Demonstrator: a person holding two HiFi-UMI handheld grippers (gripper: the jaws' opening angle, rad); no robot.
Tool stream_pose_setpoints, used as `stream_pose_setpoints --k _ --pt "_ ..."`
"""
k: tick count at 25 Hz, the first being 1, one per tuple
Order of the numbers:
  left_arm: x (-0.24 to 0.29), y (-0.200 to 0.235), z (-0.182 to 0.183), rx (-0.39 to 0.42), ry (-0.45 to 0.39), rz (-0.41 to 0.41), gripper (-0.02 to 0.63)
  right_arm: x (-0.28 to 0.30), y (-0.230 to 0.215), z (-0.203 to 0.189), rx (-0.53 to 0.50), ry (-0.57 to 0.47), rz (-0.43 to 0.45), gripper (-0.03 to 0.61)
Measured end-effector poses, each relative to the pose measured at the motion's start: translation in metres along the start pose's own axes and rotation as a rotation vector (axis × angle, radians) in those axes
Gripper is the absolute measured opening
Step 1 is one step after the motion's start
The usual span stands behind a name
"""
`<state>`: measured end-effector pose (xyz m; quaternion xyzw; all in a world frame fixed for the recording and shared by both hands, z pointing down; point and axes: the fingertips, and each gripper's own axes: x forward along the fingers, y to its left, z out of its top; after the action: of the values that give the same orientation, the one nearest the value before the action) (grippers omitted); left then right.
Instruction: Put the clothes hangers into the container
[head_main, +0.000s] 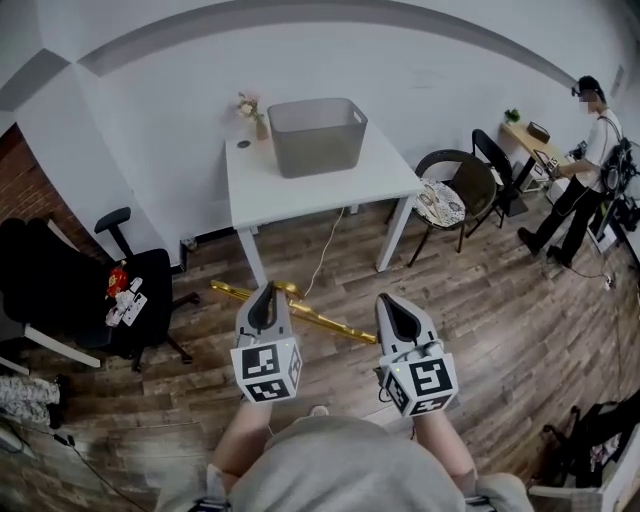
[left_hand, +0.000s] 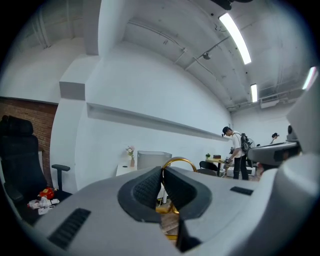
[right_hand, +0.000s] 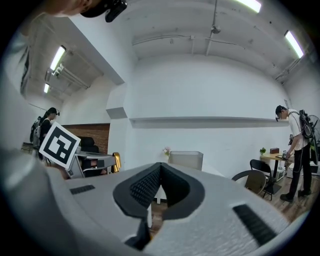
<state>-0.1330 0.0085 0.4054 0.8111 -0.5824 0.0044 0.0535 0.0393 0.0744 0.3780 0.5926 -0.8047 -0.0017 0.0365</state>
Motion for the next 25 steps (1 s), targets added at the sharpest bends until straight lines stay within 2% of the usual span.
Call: stream_pose_setpoints --k 11,21,25 --pt "0.063 0.031 0.006 -0.002 -0.010 -0.008 0.018 0.064 -0.001 -0.007 0.010 0.041 0.011 0.003" --pt "0.112 0.028 0.023 -0.003 -0.041 -0.008 0.018 0.091 -0.021 -0.010 0.009 0.047 0.017 0.003" --pt "0.141 0.024 0.029 0.003 -0.056 -0.017 0.018 0.112 -0.037 -0.009 0.009 0.015 0.017 0.003"
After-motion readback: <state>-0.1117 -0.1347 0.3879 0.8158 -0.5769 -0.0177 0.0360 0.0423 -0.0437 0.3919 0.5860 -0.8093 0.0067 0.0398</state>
